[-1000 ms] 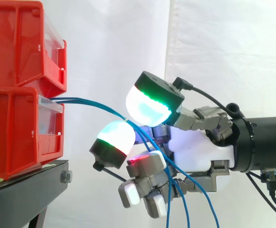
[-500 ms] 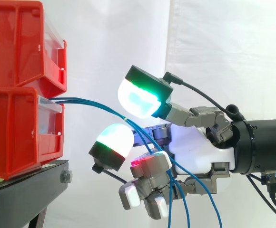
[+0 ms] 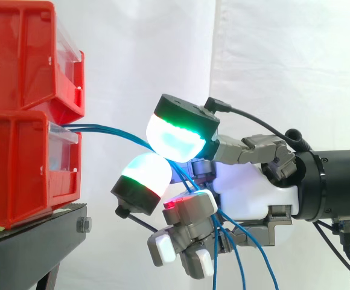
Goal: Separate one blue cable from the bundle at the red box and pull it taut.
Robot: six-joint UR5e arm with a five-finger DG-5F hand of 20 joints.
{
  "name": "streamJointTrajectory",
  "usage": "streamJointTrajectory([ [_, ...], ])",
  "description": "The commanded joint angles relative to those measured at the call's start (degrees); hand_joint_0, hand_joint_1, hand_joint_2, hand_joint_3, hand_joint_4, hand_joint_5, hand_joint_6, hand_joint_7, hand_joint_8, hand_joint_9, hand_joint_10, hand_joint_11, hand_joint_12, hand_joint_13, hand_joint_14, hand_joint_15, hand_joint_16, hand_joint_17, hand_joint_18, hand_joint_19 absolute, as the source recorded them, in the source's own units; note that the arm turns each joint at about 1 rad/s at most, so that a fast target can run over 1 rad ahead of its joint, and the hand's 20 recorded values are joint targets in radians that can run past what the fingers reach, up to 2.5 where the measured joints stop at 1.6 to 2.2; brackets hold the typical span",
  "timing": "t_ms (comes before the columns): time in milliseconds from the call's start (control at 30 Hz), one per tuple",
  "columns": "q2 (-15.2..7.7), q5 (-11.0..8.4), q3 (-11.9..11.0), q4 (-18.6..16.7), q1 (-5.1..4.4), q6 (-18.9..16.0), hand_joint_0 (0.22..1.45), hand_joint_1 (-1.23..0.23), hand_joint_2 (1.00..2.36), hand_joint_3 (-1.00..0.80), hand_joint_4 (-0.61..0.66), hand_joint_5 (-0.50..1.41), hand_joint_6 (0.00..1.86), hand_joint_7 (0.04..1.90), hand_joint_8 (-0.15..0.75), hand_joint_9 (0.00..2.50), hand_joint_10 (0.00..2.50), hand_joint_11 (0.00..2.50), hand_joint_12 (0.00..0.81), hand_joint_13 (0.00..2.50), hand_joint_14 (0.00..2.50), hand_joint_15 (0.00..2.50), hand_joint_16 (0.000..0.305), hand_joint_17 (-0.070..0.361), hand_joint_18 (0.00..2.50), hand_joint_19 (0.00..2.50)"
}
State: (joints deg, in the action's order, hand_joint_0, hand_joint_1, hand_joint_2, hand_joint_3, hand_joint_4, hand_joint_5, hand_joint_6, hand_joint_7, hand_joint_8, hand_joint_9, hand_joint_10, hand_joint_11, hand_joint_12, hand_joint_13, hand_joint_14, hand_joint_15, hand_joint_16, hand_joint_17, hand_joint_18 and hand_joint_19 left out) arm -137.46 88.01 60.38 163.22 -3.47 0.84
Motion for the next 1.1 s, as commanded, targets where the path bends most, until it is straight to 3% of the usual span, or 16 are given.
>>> streamJointTrajectory([
  [0, 0.0, 0.05, -0.1, -0.1, -0.04, 0.0, 0.63, -0.77, 1.02, -0.24, 0.05, -0.18, 0.85, 1.16, 0.318, 1.21, 0.02, 1.3, 0.389, 0.92, 0.02, 0.72, 0.048, 0.108, 0.95, 0.89],
  [100, 0.0, 0.14, -0.2, -0.1, -0.04, 0.0, 0.68, -0.84, 1.02, -0.24, 0.0, -0.19, 0.88, 1.17, 0.309, 1.19, 0.02, 1.29, 0.393, 0.92, 0.03, 0.71, 0.048, 0.109, 0.95, 0.86],
  [200, 0.0, 0.14, -0.4, -0.1, -0.13, 0.0, 0.71, -0.84, 1.0, -0.5, 0.04, -0.19, 0.88, 1.1, 0.305, 1.18, 0.02, 1.3, 0.383, 0.91, 0.03, 0.71, 0.047, 0.107, 0.93, 0.85],
  [400, 0.0, 0.23, -1.0, 0.0, 0.04, 0.0, 0.51, -0.73, 1.0, -0.5, 0.09, -0.18, 0.88, 1.06, 0.339, 1.22, 0.02, 1.29, 0.405, 0.94, 0.02, 0.71, 0.051, 0.115, 0.97, 0.86],
  [700, 0.0, -0.12, -1.2, -0.1, 0.4, 0.0, 0.54, -0.51, 1.0, -0.5, 0.09, -0.17, 0.85, 1.05, 0.33, 1.24, 0.02, 1.29, 0.4, 0.95, 0.02, 0.72, 0.05, 0.113, 0.98, 0.88],
  [800, 0.0, -0.21, -1.1, -0.1, 0.31, 0.0, 0.63, -0.56, 1.0, -0.47, 0.07, -0.17, 0.85, 1.09, 0.315, 1.25, 0.02, 1.3, 0.388, 0.94, 0.02, 0.72, 0.048, 0.107, 0.97, 0.89],
  [1000, -0.1, -0.21, -1.1, -0.1, 0.31, 0.0, 0.64, -0.77, 1.02, -0.23, 0.06, -0.17, 0.86, 1.19, 0.319, 1.23, 0.03, 1.31, 0.394, 0.94, 0.03, 0.73, 0.048, 0.108, 0.97, 0.89],
  [1067, 0.0, -0.21, -1.1, -0.1, 0.31, 0.0, 0.66, -0.82, 1.02, -0.23, 0.03, -0.18, 0.87, 1.17, 0.32, 1.21, 0.02, 1.32, 0.39, 0.93, 0.03, 0.72, 0.048, 0.108, 0.96, 0.87],
])
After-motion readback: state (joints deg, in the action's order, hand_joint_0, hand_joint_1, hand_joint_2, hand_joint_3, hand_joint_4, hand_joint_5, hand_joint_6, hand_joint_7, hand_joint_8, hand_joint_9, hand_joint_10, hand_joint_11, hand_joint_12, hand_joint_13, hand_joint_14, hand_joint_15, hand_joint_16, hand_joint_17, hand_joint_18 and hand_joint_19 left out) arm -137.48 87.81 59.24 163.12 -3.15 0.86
